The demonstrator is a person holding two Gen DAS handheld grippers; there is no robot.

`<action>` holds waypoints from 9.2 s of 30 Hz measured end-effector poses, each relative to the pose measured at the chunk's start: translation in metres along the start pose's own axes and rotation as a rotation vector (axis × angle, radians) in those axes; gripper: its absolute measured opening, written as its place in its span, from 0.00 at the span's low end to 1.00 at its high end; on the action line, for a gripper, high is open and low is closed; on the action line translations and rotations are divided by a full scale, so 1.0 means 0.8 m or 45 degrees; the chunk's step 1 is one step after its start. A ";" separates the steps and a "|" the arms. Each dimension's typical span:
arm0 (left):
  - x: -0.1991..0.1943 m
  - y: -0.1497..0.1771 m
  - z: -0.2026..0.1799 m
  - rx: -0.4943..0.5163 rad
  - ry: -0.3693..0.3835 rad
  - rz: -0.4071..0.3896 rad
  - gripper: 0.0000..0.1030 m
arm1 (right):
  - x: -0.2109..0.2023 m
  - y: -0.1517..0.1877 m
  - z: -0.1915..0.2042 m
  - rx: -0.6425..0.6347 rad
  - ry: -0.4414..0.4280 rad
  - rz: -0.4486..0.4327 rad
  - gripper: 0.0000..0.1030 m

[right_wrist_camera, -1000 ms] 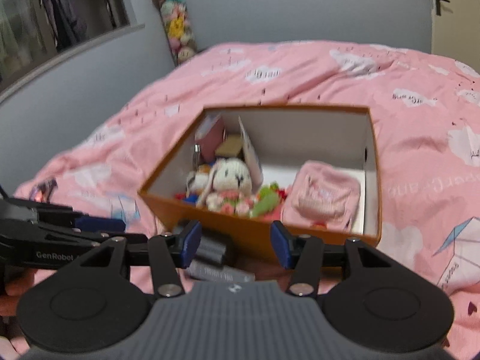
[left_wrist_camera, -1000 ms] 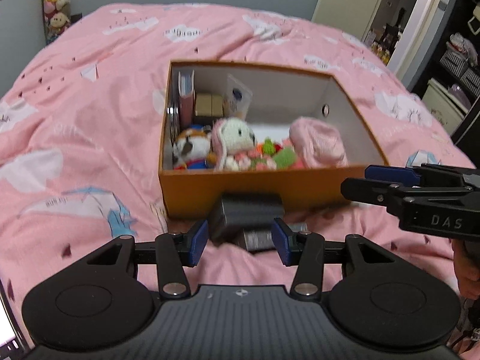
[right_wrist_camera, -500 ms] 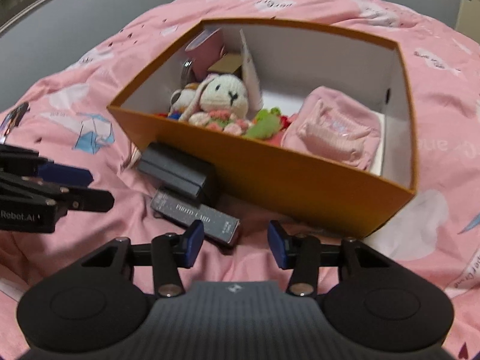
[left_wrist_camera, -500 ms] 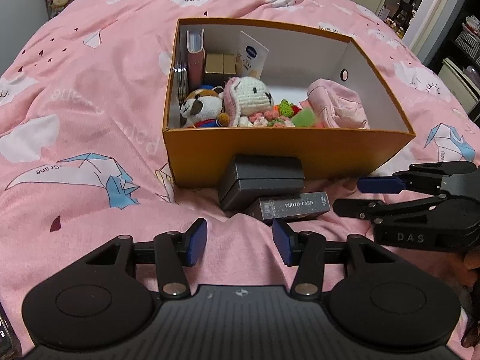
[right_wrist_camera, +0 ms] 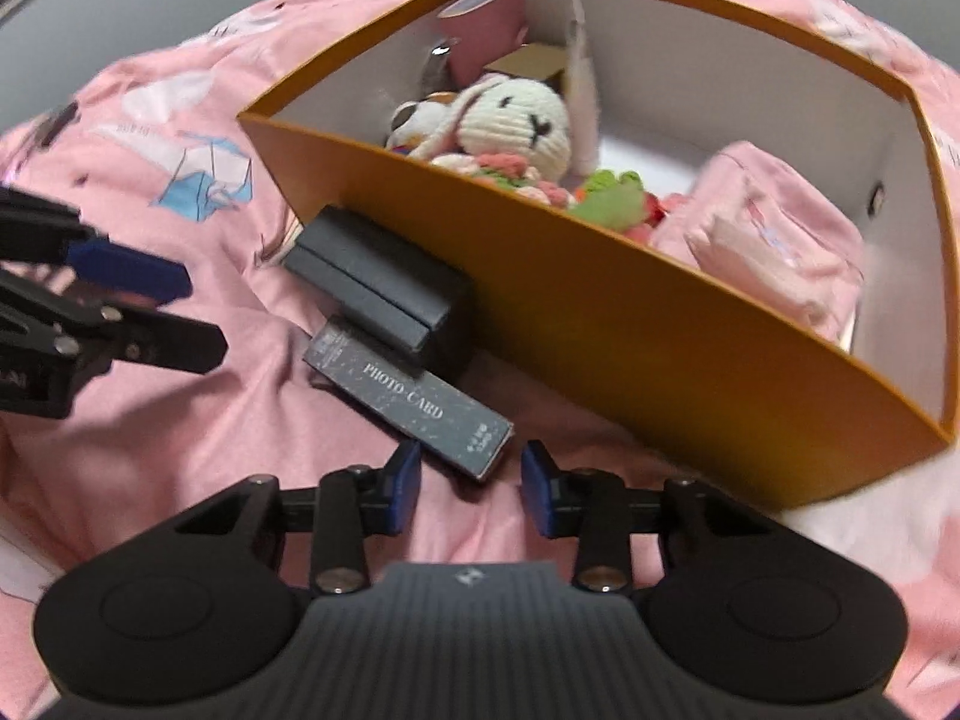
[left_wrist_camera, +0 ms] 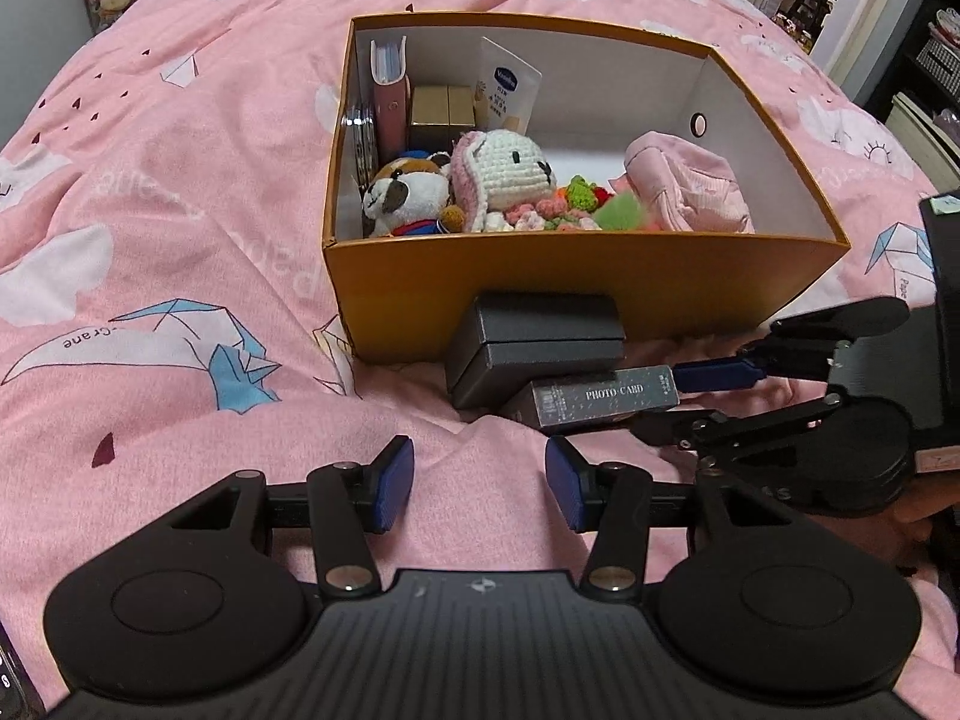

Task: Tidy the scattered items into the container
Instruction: 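Withdraw both tools toward the black boxes and photo card box, then lower both tools onto the black box and the photo card box, then grasp the black box with the left tool while the right reaches the photo card box, then grasp the photo card box with the right tool while the left lifts the black box, then carry the black box and photo card box over the container with both tools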

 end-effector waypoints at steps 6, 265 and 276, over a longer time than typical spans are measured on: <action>0.002 0.001 0.000 0.007 -0.009 0.009 0.55 | 0.018 -0.004 0.003 -0.068 -0.019 0.008 0.46; 0.087 -0.279 -0.063 -0.025 -0.016 -0.182 0.37 | -0.048 -0.151 -0.213 0.855 -0.075 -0.692 0.24; 0.098 -0.279 -0.063 -0.030 -0.041 -0.150 0.37 | -0.042 -0.150 -0.210 0.844 -0.073 -0.674 0.24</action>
Point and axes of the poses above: each gripper's, at about its wrist camera, not at the fingertips, and x roughly the way its jaws point, z to its left, y to its underside, the point moved 8 cm from there along x, roughly the way its jaws point, and after that the axes turned 7 degrees about z, right-handed, at the moved point
